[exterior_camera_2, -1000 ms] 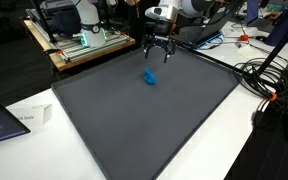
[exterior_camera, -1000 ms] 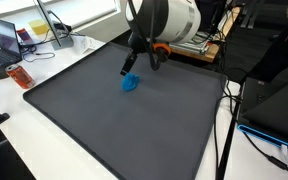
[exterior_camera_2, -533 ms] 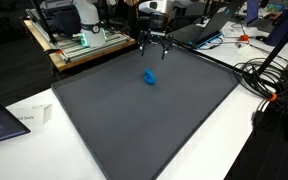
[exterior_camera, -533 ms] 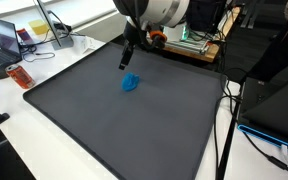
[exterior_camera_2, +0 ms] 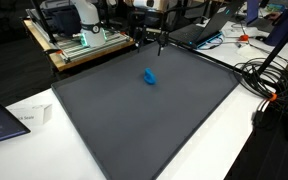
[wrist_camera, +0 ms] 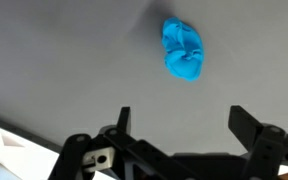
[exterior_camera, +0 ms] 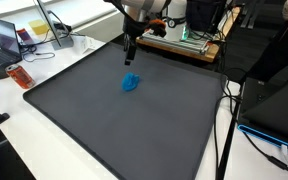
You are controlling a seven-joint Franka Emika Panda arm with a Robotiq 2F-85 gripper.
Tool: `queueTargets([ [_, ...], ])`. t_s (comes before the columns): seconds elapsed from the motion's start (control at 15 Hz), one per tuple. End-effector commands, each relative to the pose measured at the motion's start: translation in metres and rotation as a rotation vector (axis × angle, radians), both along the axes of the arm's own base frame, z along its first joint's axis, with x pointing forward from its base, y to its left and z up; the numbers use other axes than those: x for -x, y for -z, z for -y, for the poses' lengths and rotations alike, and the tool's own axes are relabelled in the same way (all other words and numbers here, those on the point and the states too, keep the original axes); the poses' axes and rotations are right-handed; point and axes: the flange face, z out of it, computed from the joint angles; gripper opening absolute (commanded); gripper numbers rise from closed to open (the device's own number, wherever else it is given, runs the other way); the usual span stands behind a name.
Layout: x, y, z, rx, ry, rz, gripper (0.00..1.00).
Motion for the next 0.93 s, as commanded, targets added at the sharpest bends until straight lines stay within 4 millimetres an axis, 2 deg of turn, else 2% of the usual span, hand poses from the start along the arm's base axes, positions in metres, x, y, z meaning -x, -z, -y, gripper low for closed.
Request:
queueTargets([
  [0.0, 0.003, -0.012, 0.008, -0.062, -0.095, -0.042, 1.00],
  [0.4, 0.001, -0.015, 0.030, -0.106, -0.219, -0.092, 1.00],
  [0.87, -0.006, -0.020, 0.066, -0.256, -0.356, -0.075, 1.00],
])
